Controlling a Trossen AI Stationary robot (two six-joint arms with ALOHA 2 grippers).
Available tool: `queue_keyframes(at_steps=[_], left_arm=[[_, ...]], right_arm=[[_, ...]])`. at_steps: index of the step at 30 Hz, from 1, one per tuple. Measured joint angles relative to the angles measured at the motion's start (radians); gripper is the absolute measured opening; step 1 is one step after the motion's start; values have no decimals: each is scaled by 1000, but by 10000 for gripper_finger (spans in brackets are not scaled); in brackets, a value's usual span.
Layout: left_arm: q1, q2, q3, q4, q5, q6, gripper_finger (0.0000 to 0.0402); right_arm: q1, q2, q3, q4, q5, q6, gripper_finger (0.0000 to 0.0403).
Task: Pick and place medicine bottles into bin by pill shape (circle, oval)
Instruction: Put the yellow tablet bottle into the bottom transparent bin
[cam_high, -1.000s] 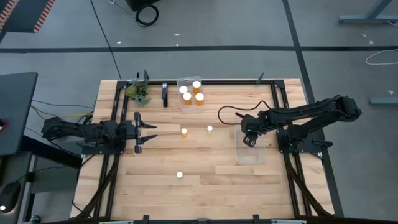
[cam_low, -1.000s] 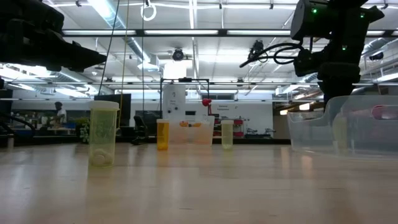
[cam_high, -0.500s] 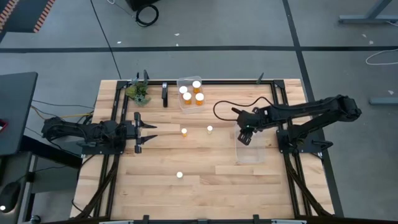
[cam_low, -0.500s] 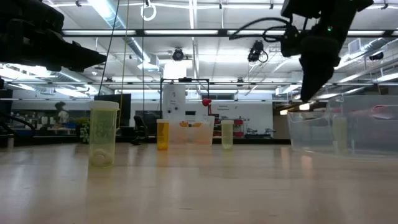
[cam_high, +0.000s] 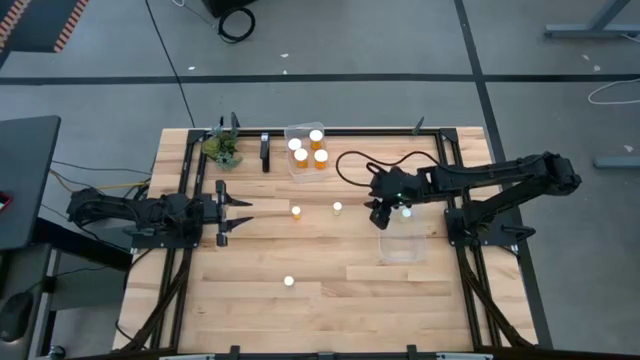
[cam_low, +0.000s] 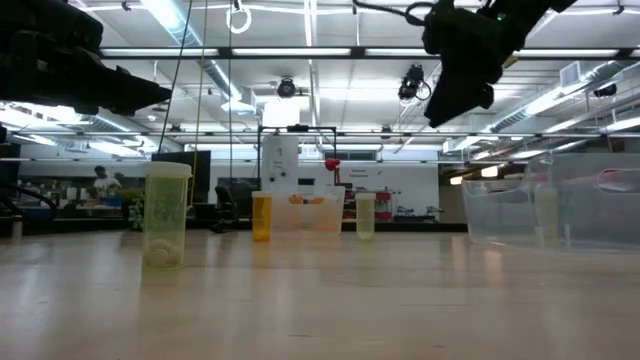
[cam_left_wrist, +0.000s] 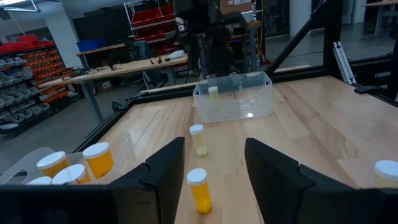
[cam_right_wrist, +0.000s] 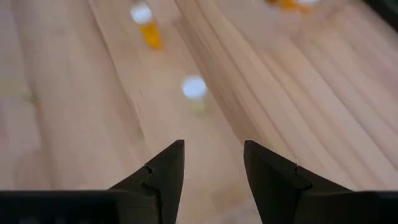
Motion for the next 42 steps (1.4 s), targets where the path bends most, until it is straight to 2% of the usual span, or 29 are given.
queue_keyframes(at_steps=[7,12,29,42], left_arm=[[0,0,0,0,0,0,181],[0,0,0,0,0,0,178],[0,0,0,0,0,0,177],[0,0,0,3,0,0,177]], right_arm=[[0,0,1,34,-5,-38,173],[0,0,1,34,-6,19,173],[1,0,1,48,-8,18,173],[1,48,0,73,-32,33,173]])
